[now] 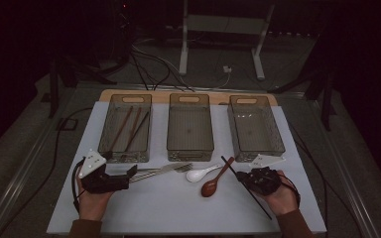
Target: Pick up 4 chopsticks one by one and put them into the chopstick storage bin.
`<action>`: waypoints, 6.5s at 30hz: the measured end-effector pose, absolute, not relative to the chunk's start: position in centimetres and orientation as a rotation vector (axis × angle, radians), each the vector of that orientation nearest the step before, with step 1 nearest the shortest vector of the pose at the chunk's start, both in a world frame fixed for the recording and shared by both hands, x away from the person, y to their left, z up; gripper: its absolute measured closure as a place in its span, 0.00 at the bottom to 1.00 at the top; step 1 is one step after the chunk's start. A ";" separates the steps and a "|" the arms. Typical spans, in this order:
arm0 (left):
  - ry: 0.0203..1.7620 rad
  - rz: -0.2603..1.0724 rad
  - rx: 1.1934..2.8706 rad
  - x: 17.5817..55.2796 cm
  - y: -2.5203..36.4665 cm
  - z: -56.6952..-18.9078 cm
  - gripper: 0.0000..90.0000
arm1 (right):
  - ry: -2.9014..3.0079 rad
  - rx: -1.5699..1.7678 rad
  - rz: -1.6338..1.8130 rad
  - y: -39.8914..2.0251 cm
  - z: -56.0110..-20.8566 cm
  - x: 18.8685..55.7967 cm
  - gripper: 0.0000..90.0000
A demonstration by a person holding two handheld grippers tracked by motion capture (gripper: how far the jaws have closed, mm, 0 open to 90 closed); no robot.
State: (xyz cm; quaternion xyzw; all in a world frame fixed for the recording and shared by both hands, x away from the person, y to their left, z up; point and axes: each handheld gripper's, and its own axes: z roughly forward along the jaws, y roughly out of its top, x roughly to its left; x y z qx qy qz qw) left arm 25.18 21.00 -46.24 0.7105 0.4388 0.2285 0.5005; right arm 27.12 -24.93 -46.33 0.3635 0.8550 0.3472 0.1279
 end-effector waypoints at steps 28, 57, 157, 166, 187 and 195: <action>0.807 0.244 1.828 26.3 9.0 -47.0 0.06 | 2.384 0.911 1.338 -19.2 -43.3 26.5 0.96; 0.635 -0.095 1.835 26.5 2.1 -48.3 0.70 | 2.309 0.922 1.518 -17.8 -41.9 26.3 0.96; 1.094 0.259 1.719 29.5 22.3 -41.4 0.97 | 2.274 1.169 1.267 -25.9 -46.4 26.1 0.00; 1.148 0.299 1.735 30.5 23.6 -41.2 0.97 | 2.268 1.176 1.264 -26.4 -46.6 26.0 0.00; 1.260 0.285 1.744 34.9 24.7 -41.2 0.97 | 2.266 1.188 1.264 -26.6 -46.8 26.1 0.00; 1.314 0.306 1.693 37.7 24.1 -42.6 0.97 | 2.271 1.188 1.264 -26.4 -46.9 26.1 0.00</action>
